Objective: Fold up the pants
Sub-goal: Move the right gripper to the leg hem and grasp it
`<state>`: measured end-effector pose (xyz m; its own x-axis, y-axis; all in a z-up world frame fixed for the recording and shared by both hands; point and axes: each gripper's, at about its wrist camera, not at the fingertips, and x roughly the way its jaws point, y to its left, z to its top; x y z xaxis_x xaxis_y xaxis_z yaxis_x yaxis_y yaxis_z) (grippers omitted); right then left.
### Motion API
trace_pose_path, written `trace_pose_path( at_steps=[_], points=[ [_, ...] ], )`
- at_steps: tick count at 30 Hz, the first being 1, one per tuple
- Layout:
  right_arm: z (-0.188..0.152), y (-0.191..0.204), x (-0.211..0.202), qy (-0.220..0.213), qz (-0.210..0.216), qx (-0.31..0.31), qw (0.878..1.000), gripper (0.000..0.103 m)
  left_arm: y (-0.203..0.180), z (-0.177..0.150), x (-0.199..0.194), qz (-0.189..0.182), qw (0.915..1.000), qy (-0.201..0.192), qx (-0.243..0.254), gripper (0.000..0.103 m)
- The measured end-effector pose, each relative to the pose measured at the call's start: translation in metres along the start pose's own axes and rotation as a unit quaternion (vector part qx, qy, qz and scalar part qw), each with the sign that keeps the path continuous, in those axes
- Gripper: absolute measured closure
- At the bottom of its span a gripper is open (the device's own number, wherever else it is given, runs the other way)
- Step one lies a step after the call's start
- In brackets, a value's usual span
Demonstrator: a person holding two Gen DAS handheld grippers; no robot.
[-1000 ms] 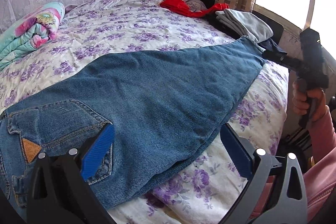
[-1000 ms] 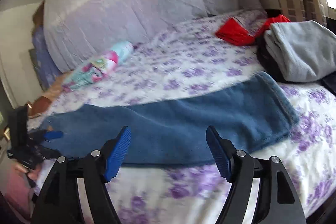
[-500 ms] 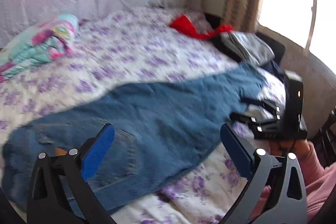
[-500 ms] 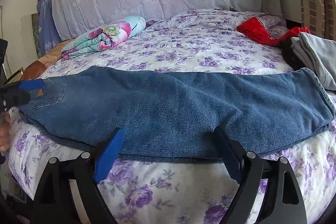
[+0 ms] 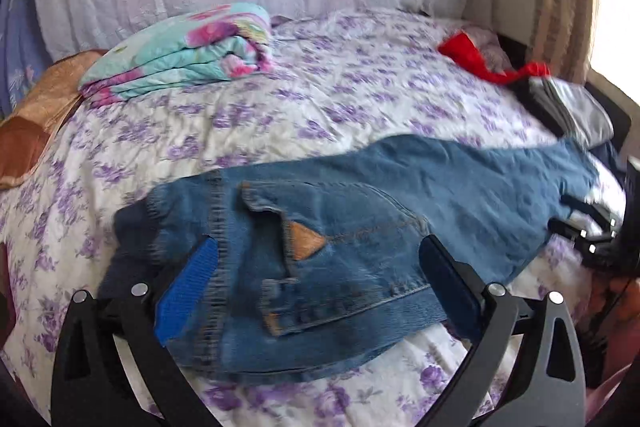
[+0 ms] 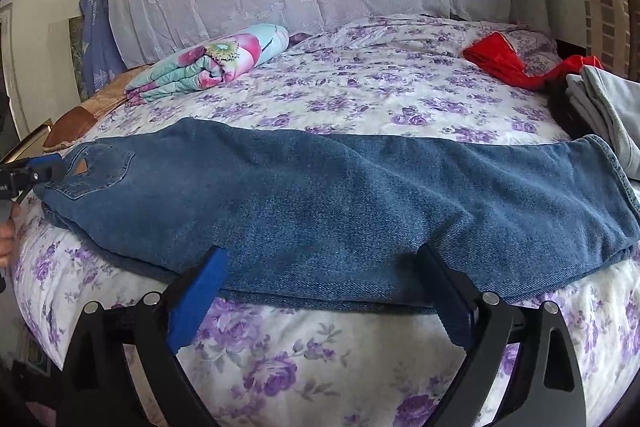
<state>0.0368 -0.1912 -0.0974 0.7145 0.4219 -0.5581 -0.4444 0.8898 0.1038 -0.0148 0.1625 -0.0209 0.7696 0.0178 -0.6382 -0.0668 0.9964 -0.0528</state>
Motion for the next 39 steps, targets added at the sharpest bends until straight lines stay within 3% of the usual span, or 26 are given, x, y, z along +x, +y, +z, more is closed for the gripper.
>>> trace_pose_path(
  at_steps=[3, 6, 8, 10, 13, 15, 18, 20, 22, 25, 26, 30, 35, 39],
  points=[
    [0.000, 0.001, 0.000, 0.002, -0.001, -0.003, 1.000, 0.006, 0.021, -0.015, 0.020, 0.027, 0.9985, 0.044, -0.018, 0.004],
    [0.000, 0.003, 0.001, 0.004, -0.003, -0.005, 1.000, 0.005, 0.010, -0.024, 0.016, 0.051, 0.9983, 0.027, 0.010, 0.004],
    [0.001, 0.003, 0.001, 0.006, -0.002, -0.006, 1.000, 0.005, 0.012, -0.017, 0.011, 0.046, 0.9985, 0.030, -0.007, 0.005],
    [0.001, 0.002, 0.001, 0.007, 0.003, -0.004, 1.000, 0.004, 0.012, -0.004, -0.002, 0.015, 0.9991, 0.010, -0.037, 0.005],
    [0.001, 0.000, 0.001, 0.004, 0.009, 0.003, 1.000, 0.004, -0.005, 0.013, -0.019, -0.061, 0.9963, -0.032, -0.052, 0.005],
    [0.001, -0.002, 0.000, 0.002, 0.014, 0.009, 1.000, 0.004, -0.031, 0.023, -0.013, -0.106, 0.9931, -0.034, -0.036, 0.005],
    [0.000, -0.007, -0.002, -0.004, 0.026, 0.020, 0.999, 0.004, -0.070, 0.028, 0.012, -0.146, 0.9893, -0.010, -0.009, 0.005],
    [-0.001, -0.008, -0.003, -0.006, 0.032, 0.025, 0.999, 0.004, -0.096, 0.022, 0.041, -0.148, 0.9883, 0.035, 0.011, 0.005],
    [-0.001, -0.010, -0.004, -0.010, 0.038, 0.029, 0.999, 0.004, -0.113, 0.005, 0.079, -0.108, 0.9886, 0.100, 0.031, 0.005],
    [-0.001, -0.015, -0.005, -0.013, 0.053, 0.042, 0.998, 0.004, -0.140, -0.005, 0.077, -0.049, 0.9895, 0.086, 0.106, 0.004],
    [0.000, -0.018, -0.005, -0.015, 0.060, 0.049, 0.997, 0.004, -0.142, -0.002, 0.075, -0.053, 0.9891, 0.088, 0.105, 0.005],
    [0.002, -0.034, -0.013, -0.031, 0.096, 0.100, 0.990, 0.004, -0.148, 0.018, 0.063, -0.165, 0.9822, 0.084, 0.034, 0.005],
    [0.008, -0.066, -0.039, -0.065, 0.077, 0.153, 0.983, 0.004, -0.185, 0.035, 0.062, -0.168, 0.9838, 0.048, 0.041, 0.005],
    [0.013, -0.093, -0.056, -0.086, 0.036, 0.164, 0.982, 0.004, -0.206, 0.032, 0.086, -0.190, 0.9780, 0.084, 0.020, 0.005]
  ],
)
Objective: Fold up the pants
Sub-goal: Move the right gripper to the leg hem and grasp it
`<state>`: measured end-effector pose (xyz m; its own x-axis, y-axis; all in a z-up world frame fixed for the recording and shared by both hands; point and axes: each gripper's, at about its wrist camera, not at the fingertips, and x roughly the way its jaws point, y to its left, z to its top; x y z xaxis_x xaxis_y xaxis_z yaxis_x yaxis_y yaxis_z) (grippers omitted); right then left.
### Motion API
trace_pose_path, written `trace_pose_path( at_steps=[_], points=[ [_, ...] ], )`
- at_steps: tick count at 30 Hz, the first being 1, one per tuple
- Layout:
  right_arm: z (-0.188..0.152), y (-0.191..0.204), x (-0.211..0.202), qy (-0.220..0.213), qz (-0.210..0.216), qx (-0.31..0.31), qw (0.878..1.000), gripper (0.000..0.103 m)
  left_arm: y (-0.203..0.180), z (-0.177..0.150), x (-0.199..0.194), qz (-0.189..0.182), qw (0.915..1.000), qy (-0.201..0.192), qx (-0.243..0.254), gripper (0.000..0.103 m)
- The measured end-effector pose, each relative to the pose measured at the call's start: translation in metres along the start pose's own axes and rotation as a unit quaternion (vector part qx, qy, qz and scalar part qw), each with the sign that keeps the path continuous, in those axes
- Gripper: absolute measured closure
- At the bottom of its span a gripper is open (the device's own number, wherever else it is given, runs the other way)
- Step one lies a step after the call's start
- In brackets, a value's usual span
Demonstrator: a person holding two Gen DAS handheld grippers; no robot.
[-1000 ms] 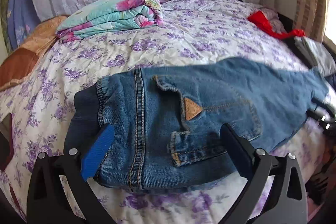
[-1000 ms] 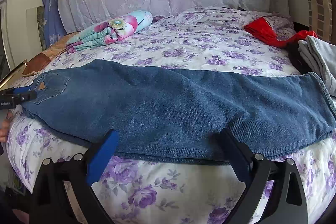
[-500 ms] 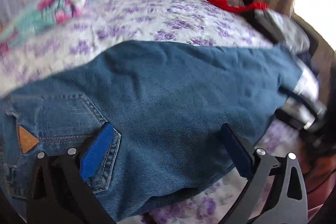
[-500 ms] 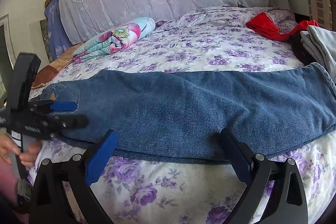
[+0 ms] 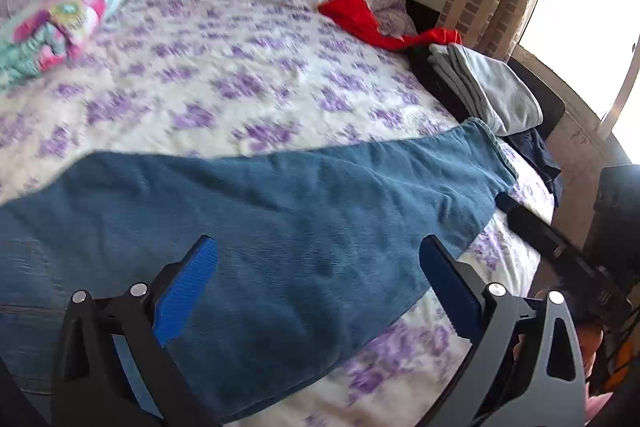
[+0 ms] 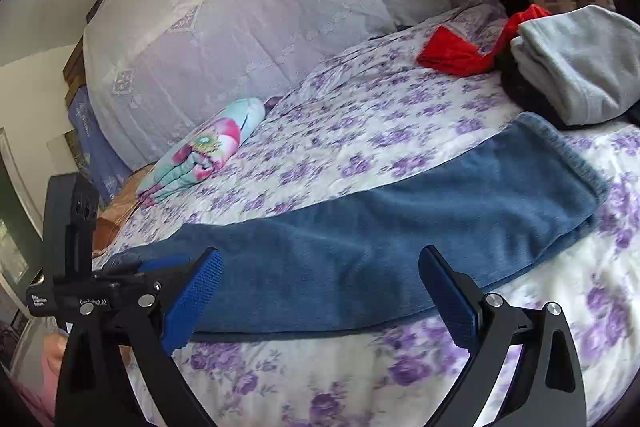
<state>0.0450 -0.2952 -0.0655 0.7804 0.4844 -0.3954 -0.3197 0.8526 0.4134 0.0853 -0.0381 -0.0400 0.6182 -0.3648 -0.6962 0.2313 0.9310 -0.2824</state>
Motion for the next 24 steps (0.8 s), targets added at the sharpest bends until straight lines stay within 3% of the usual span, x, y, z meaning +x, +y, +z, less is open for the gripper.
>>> trace_pose_path(
  at_steps=[2, 7, 13, 18, 24],
  points=[
    [0.007, -0.009, 0.004, 0.009, -0.015, 0.004, 1.000, 0.004, 0.000, -0.005, 0.021, 0.006, 0.9996, 0.026, -0.013, 0.005],
    [0.026, 0.004, 0.042, 0.055, 0.006, -0.025, 0.998, 0.004, -0.015, -0.019, 0.031, 0.060, 0.9972, 0.012, 0.044, 0.004],
    [0.034, 0.040, 0.101, 0.123, 0.014, -0.075, 0.990, 0.006, -0.006, -0.020, 0.025, 0.041, 0.9987, -0.002, 0.032, 0.005],
    [0.030, 0.052, 0.126, 0.161, 0.032, -0.077, 0.983, 0.024, -0.005, -0.020, 0.025, 0.036, 0.9988, -0.007, 0.032, 0.005],
    [0.026, 0.059, 0.141, 0.190, 0.054, -0.098, 0.975, 0.037, -0.004, -0.021, 0.024, 0.032, 0.9991, -0.008, 0.028, 0.005]
  ],
)
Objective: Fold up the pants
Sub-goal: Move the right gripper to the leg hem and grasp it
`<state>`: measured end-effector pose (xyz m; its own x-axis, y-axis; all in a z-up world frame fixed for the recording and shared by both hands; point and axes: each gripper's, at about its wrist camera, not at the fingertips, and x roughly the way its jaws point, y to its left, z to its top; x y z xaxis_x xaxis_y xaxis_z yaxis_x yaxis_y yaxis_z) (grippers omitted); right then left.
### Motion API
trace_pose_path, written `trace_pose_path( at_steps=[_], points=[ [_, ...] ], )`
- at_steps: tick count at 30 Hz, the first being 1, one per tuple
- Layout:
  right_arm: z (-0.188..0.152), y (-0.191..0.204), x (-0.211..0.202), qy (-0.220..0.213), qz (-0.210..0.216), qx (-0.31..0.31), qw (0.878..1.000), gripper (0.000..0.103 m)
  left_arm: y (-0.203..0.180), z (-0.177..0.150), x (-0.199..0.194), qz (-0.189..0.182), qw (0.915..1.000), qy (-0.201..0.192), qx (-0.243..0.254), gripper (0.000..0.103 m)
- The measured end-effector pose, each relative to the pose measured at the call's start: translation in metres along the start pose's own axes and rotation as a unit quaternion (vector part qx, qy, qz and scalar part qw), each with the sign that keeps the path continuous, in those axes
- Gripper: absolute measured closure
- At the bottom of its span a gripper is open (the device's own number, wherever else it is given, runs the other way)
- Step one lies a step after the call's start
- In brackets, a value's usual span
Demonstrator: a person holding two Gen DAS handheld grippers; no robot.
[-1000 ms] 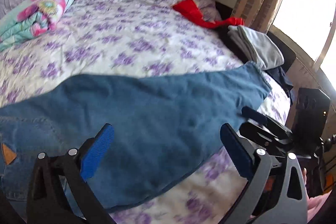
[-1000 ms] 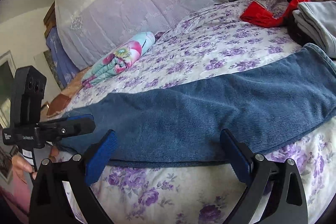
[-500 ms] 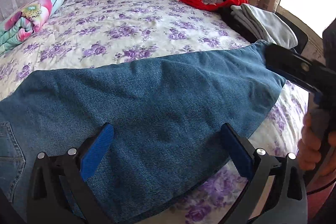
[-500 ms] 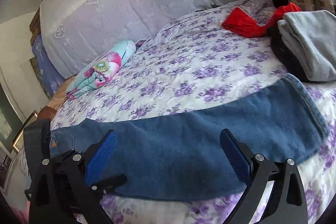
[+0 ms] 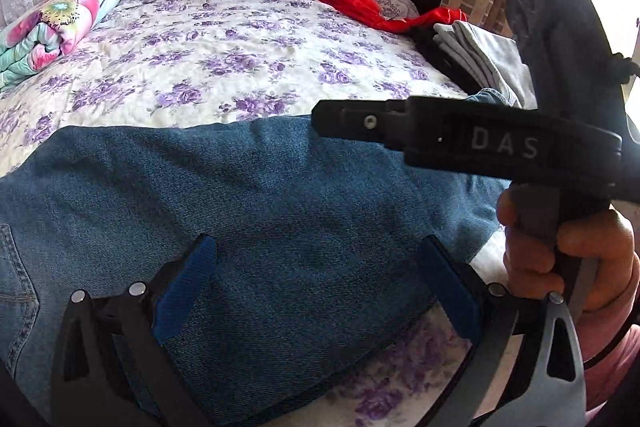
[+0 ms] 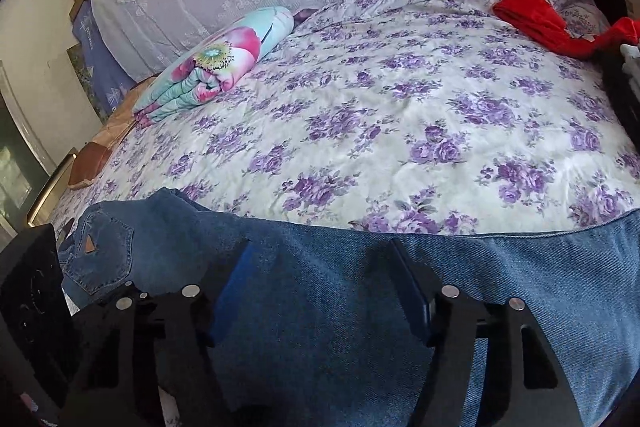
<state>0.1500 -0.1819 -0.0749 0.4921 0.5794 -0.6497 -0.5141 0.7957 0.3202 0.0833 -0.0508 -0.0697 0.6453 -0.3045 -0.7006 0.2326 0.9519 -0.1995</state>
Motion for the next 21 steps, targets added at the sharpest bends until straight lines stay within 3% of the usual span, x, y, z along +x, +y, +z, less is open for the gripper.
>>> trace_pose_path(
  at_steps=[2, 4, 5, 7, 8, 10, 12, 14, 16, 17, 19, 21],
  points=[
    [-0.001, 0.000, 0.005, 0.018, 0.005, -0.027, 0.999, 0.037, 0.001, 0.000, 0.000, -0.003, 1.0000, 0.000, -0.002, 0.004],
    [-0.002, -0.011, 0.004, 0.031, 0.009, -0.061, 0.998, 0.050, 0.003, 0.000, 0.000, -0.008, 1.0000, 0.000, -0.005, 0.004],
    [-0.001, -0.023, 0.001, 0.037, 0.010, -0.064, 0.997, 0.065, 0.003, 0.000, 0.000, -0.009, 0.9999, 0.000, -0.006, 0.004],
    [0.002, -0.064, -0.012, 0.046, 0.019, -0.030, 0.998, 0.084, 0.003, -0.001, -0.001, -0.013, 0.9999, 0.000, -0.007, 0.004],
    [0.003, -0.083, -0.018, 0.046, 0.008, -0.013, 0.999, 0.103, 0.004, -0.001, -0.001, -0.014, 0.9999, -0.001, -0.008, 0.004],
    [0.003, -0.128, -0.037, 0.033, 0.020, 0.038, 0.999, 0.103, 0.004, -0.001, -0.002, -0.017, 0.9998, -0.001, -0.009, 0.004],
    [-0.002, -0.157, -0.059, 0.005, -0.050, 0.062, 0.997, 0.103, 0.004, -0.001, -0.002, -0.019, 0.9998, -0.002, -0.009, 0.004],
    [-0.010, -0.169, -0.075, -0.015, -0.071, 0.094, 0.993, 0.103, 0.004, -0.002, -0.003, -0.018, 0.9998, -0.002, -0.008, 0.004],
    [-0.017, -0.155, -0.084, -0.031, -0.114, 0.089, 0.989, 0.097, 0.003, -0.002, -0.003, -0.015, 0.9999, -0.002, -0.006, 0.004],
    [-0.020, -0.140, -0.087, -0.037, -0.116, 0.073, 0.990, 0.087, 0.003, -0.001, -0.003, -0.013, 0.9999, -0.001, -0.005, 0.004],
    [-0.025, -0.112, -0.091, -0.055, -0.072, 0.038, 0.995, 0.074, 0.001, 0.001, -0.007, -0.013, 0.9999, -0.001, -0.005, 0.004],
    [-0.033, -0.088, -0.093, -0.063, -0.046, 0.002, 0.997, 0.062, -0.002, 0.004, -0.020, -0.046, 0.9989, -0.013, 0.001, 0.005]
  ],
)
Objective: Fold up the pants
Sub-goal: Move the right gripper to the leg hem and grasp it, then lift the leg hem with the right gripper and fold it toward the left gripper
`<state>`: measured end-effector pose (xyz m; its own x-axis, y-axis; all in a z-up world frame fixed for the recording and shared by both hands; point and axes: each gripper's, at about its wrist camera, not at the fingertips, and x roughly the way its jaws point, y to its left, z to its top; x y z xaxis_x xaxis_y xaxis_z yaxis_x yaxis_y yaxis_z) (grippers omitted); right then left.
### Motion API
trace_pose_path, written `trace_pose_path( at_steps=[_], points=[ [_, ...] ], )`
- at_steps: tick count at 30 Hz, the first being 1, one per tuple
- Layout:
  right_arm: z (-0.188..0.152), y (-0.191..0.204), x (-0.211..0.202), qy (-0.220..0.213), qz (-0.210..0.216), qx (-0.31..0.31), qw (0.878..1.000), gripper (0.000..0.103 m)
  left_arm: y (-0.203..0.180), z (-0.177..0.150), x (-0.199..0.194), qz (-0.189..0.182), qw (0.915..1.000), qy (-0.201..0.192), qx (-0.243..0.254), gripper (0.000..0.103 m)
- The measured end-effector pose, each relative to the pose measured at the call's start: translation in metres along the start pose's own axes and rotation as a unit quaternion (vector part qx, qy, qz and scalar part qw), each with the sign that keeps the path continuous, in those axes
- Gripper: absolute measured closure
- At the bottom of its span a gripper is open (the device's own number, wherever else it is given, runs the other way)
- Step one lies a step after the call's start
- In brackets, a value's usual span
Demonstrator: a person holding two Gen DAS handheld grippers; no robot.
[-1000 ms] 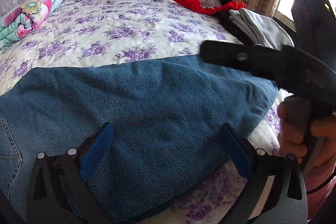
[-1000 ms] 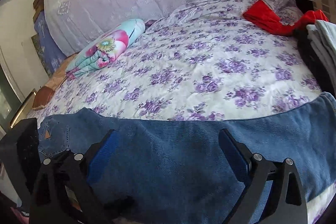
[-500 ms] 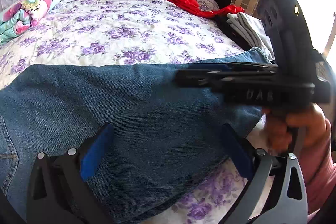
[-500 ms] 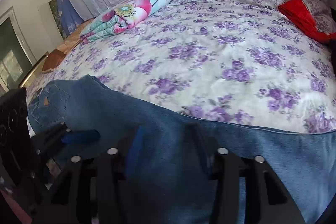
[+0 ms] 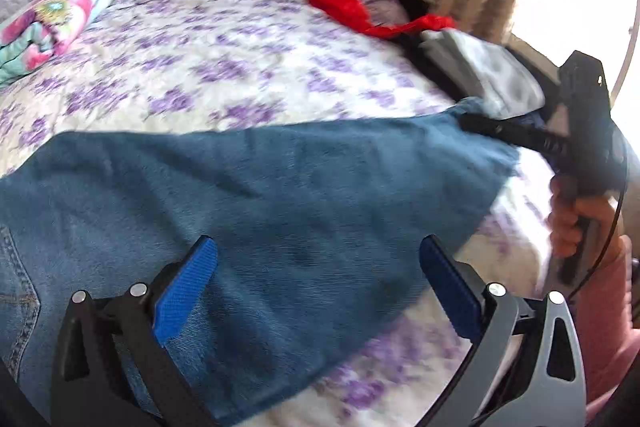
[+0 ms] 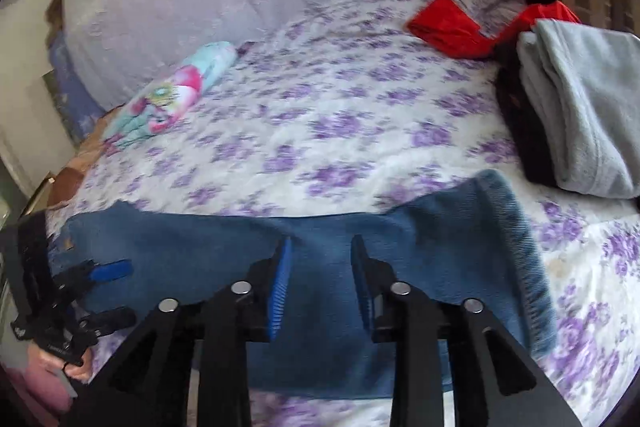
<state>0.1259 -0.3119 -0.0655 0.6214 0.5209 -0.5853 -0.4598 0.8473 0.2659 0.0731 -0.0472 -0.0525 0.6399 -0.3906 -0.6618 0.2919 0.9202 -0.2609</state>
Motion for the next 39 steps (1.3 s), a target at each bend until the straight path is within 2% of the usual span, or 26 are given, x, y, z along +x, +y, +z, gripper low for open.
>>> trace_pose_path(
  at_steps=[1, 3, 4, 5, 7, 8, 9, 11, 13, 15, 16, 17, 19, 21, 22, 24, 27, 29, 32, 35, 39],
  points=[
    [-0.007, 0.007, 0.001, 0.009, -0.010, -0.020, 1.000, 0.060, -0.001, 0.001, -0.005, -0.002, 0.9999, -0.009, 0.005, 0.005],
    [-0.027, 0.001, 0.011, 0.041, -0.077, -0.041, 0.995, 0.057, -0.003, -0.002, -0.008, 0.041, 0.9988, -0.010, 0.026, 0.004],
    [-0.034, -0.008, 0.010, 0.037, -0.081, -0.039, 0.995, 0.057, 0.003, -0.008, 0.002, 0.077, 0.9964, 0.018, 0.029, 0.004],
    [-0.040, -0.014, -0.001, 0.021, -0.065, -0.021, 0.997, 0.058, 0.010, -0.015, 0.009, 0.084, 0.9953, 0.039, 0.026, 0.004],
    [-0.044, -0.020, -0.023, 0.003, -0.059, 0.018, 0.998, 0.056, 0.014, -0.021, 0.000, 0.072, 0.9969, 0.022, 0.022, 0.005],
    [-0.046, -0.022, -0.035, -0.015, -0.054, 0.039, 0.998, 0.053, 0.015, -0.020, -0.002, 0.070, 0.9971, 0.025, 0.019, 0.005],
    [-0.050, -0.024, -0.048, -0.038, -0.049, 0.063, 0.996, 0.046, 0.017, -0.020, -0.004, 0.066, 0.9974, 0.022, 0.016, 0.005],
    [-0.060, -0.034, -0.070, -0.073, -0.033, 0.123, 0.989, 0.042, 0.020, -0.017, -0.005, 0.059, 0.9981, 0.016, -0.010, 0.005],
    [-0.069, -0.043, -0.076, -0.079, -0.028, 0.171, 0.982, 0.042, 0.021, -0.012, -0.009, 0.022, 0.9989, 0.009, -0.039, 0.005],
    [-0.073, -0.054, -0.070, -0.061, -0.053, 0.208, 0.975, 0.042, 0.015, -0.004, -0.004, -0.027, 0.9977, 0.005, -0.062, 0.005],
    [-0.076, -0.061, -0.065, -0.045, -0.071, 0.230, 0.970, 0.042, 0.011, -0.002, 0.000, -0.040, 0.9971, 0.005, -0.064, 0.005],
    [-0.079, -0.067, -0.061, -0.038, -0.071, 0.247, 0.966, 0.042, 0.002, -0.002, 0.005, -0.044, 0.9972, 0.006, -0.061, 0.005],
    [-0.085, -0.078, -0.058, -0.049, -0.044, 0.290, 0.955, 0.041, -0.010, -0.005, 0.013, -0.022, 0.9989, 0.005, -0.040, 0.004],
    [-0.085, -0.086, -0.057, -0.058, -0.025, 0.314, 0.947, 0.039, -0.023, -0.012, 0.019, 0.010, 0.9999, -0.003, -0.002, 0.004],
    [-0.083, -0.090, -0.054, -0.062, -0.019, 0.325, 0.944, 0.039, -0.026, -0.013, 0.019, 0.014, 0.9999, -0.006, 0.006, 0.004],
    [-0.080, -0.093, -0.048, -0.069, -0.014, 0.330, 0.941, 0.039, -0.023, -0.013, 0.016, 0.005, 1.0000, -0.008, 0.000, 0.005],
    [-0.073, -0.091, -0.038, -0.076, -0.022, 0.320, 0.944, 0.037, -0.009, -0.012, 0.013, -0.032, 0.9988, -0.018, -0.033, 0.004],
    [-0.070, -0.087, -0.034, -0.079, -0.032, 0.312, 0.946, 0.037, -0.007, -0.013, 0.012, -0.040, 0.9982, -0.023, -0.039, 0.004],
    [-0.069, -0.082, -0.029, -0.085, -0.051, 0.303, 0.948, 0.042, -0.012, -0.014, 0.013, -0.027, 0.9990, -0.021, -0.027, 0.004],
    [-0.071, -0.084, -0.027, -0.089, -0.080, 0.300, 0.946, 0.067, -0.019, -0.014, 0.016, -0.006, 0.9998, -0.015, -0.011, 0.004],
    [-0.068, -0.076, -0.027, -0.091, -0.100, 0.273, 0.952, 0.078, -0.027, -0.015, 0.019, 0.023, 0.9997, -0.007, 0.011, 0.004]
  ],
)
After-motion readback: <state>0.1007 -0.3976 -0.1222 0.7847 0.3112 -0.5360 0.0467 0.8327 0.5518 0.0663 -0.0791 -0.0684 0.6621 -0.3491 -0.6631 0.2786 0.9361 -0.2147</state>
